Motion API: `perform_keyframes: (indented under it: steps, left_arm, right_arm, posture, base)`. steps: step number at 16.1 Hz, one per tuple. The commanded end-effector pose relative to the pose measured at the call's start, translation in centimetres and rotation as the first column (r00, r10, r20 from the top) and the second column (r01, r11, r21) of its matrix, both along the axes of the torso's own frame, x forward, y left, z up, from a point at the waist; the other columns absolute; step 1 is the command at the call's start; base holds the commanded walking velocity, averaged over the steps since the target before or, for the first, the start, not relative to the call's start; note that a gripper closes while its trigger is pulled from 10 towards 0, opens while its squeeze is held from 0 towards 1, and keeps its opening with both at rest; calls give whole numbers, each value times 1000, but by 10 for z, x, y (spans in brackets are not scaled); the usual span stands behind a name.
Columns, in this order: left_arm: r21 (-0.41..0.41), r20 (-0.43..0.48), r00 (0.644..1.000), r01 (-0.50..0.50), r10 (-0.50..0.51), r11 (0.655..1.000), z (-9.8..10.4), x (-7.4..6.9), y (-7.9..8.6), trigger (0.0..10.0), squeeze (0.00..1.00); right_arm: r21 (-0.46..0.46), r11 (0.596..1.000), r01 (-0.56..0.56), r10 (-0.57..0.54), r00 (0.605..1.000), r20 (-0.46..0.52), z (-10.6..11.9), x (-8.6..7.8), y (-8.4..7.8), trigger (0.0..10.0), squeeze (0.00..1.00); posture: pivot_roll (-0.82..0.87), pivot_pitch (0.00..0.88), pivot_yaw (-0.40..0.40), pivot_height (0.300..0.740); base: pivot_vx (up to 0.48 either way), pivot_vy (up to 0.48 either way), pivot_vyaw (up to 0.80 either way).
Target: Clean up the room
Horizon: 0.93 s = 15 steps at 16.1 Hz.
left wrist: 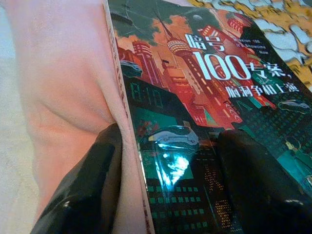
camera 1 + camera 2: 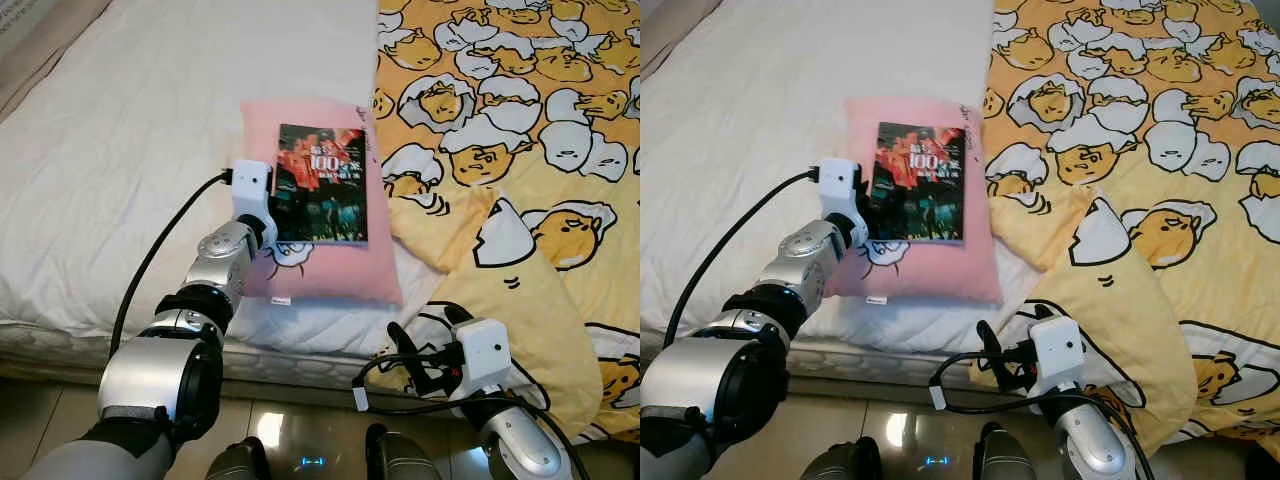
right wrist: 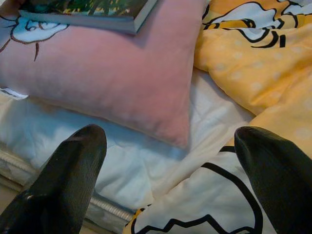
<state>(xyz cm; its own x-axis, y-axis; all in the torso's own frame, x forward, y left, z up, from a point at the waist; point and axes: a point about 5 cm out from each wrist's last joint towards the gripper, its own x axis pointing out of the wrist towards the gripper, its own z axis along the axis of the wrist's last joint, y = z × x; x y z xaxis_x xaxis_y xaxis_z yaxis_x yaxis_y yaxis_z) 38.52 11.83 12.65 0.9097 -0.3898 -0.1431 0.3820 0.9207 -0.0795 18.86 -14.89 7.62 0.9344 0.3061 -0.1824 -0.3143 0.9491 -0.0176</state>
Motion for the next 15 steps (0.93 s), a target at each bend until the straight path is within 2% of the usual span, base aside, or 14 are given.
perform_keyframes:
  steps: [1, 3, 5, 7, 9, 10, 13, 15]
  left_arm:
    - [43, -102, 993, 68, -64, 997, -26, -12, -7, 0, 0]
    - [26, -142, 988, 65, -61, 998, -34, -16, -9, 0, 0]
    - [-74, -162, 986, 25, -36, 997, -35, -16, -6, 0, 0]
    - [-126, -164, 986, -7, -14, 992, -34, -16, -1, 0, 0]
    - [-274, -168, 986, -47, 0, 960, -28, -13, 0, 0, 0]
    - [-313, -169, 986, -57, 3, 948, -24, -11, -2, 0, 0]
    - [-315, -153, 988, -43, -6, 948, -20, -9, -5, 0, 0]
    - [-255, -96, 995, 4, -29, 967, -12, -7, 1, 0, 0]
  right_arm:
    - [5, 1000, 3, -2, 1000, -25, -3, -3, -2, 10000, 0]
    - [8, 1000, -4, 4, 1000, -26, -4, -1, 0, 10000, 0]
    - [6, 1000, -8, 9, 1000, -24, -4, 2, 0, 10000, 0]
    - [3, 1000, -10, 10, 1000, -18, -3, 5, -2, 10000, 0]
    - [3, 1000, -9, 9, 1000, -15, -2, 8, -3, 10000, 0]
    - [4, 1000, -8, 8, 1000, -16, -2, 7, -3, 10000, 0]
    - [3, 1000, -12, 12, 1000, -24, -4, 6, -1, 10000, 0]
    - [2, 1000, 5, -5, 1000, -22, -4, 7, -4, 10000, 0]
  posture:
    - [-290, 203, 18, 740]
    - [-289, 196, 18, 740]
    - [-289, 183, 15, 740]
    - [-289, 172, 12, 740]
    - [-285, 174, 10, 740]
    - [-283, 176, 9, 740]
    - [-293, 185, 11, 740]
    - [-290, 182, 17, 740]
  base:
    - [0, 0, 0]
    - [0, 0, 0]
    - [0, 0, 0]
    - [0, 0, 0]
    - [0, 0, 0]
    - [0, 0, 0]
    - [0, 0, 0]
    - [0, 0, 0]
